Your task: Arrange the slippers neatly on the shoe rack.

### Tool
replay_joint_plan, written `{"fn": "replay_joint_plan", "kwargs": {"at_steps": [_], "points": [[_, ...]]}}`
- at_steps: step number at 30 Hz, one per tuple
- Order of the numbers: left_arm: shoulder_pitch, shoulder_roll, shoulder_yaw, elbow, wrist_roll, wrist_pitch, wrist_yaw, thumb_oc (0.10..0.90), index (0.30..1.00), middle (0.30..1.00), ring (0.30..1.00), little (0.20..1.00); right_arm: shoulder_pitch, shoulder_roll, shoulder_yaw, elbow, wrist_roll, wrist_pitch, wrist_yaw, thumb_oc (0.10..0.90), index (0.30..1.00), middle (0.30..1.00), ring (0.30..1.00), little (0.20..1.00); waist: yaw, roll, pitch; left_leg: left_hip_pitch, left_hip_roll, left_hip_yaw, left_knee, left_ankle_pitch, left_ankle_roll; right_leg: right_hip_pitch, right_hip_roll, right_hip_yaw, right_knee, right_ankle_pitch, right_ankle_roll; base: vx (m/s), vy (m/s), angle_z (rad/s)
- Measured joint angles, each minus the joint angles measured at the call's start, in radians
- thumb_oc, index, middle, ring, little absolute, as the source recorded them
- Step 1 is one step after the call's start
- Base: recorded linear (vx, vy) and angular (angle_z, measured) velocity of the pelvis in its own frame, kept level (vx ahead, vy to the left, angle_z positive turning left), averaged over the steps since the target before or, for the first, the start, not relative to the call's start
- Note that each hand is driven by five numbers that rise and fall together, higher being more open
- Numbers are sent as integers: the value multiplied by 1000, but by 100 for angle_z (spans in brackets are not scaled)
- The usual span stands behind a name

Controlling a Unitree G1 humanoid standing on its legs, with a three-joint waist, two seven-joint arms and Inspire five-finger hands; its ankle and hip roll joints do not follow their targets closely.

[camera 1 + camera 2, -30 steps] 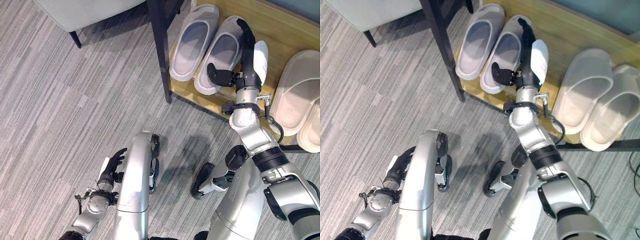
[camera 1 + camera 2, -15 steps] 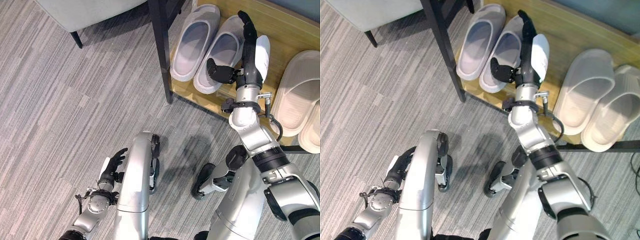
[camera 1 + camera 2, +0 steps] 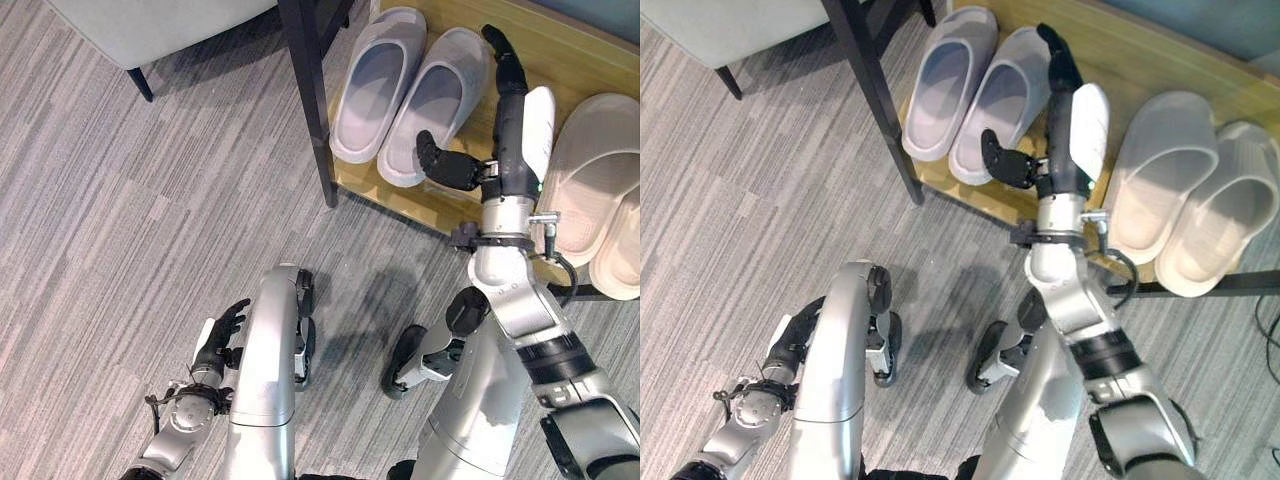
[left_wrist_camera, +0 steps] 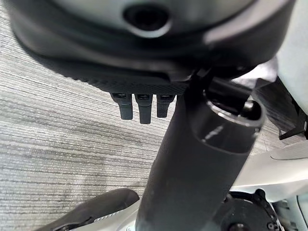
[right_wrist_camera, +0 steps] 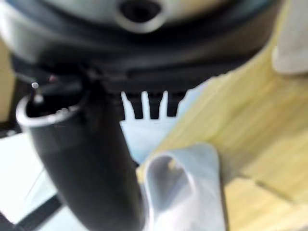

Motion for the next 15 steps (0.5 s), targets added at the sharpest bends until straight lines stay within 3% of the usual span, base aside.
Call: {"fn": "replay_joint_plan", "kwargs": {"at_steps": [11, 14, 15], "points": [[22, -5, 39, -13, 24, 0, -1, 800, 900, 900, 900, 900, 207, -4, -85, -183, 5, -84, 51, 800, 900, 900, 900, 900, -25, -13, 0, 4, 7, 2, -4, -9, 0, -2, 7, 4, -5, -3, -2, -9, 7, -1], [-15, -12, 59, 7, 59, 13, 4, 800, 900, 900, 900, 900, 245, -1, -89, -186, 8, -99, 83, 800, 900, 900, 900, 900, -22, -39, -2, 8, 29, 6, -128, 35, -15, 5, 8, -30, -125, 31, -19, -128, 95, -7], [-30, -16, 64, 18, 61, 21, 5, 800, 900, 900, 900, 900, 247, -4, -90, -187, 9, -102, 86, 800, 900, 900, 900, 900, -21, -44, -3, 8, 32, 6, -173, 56, -27, 10, 8, -43, -169, 51, -8, -197, 156, -8]]}}
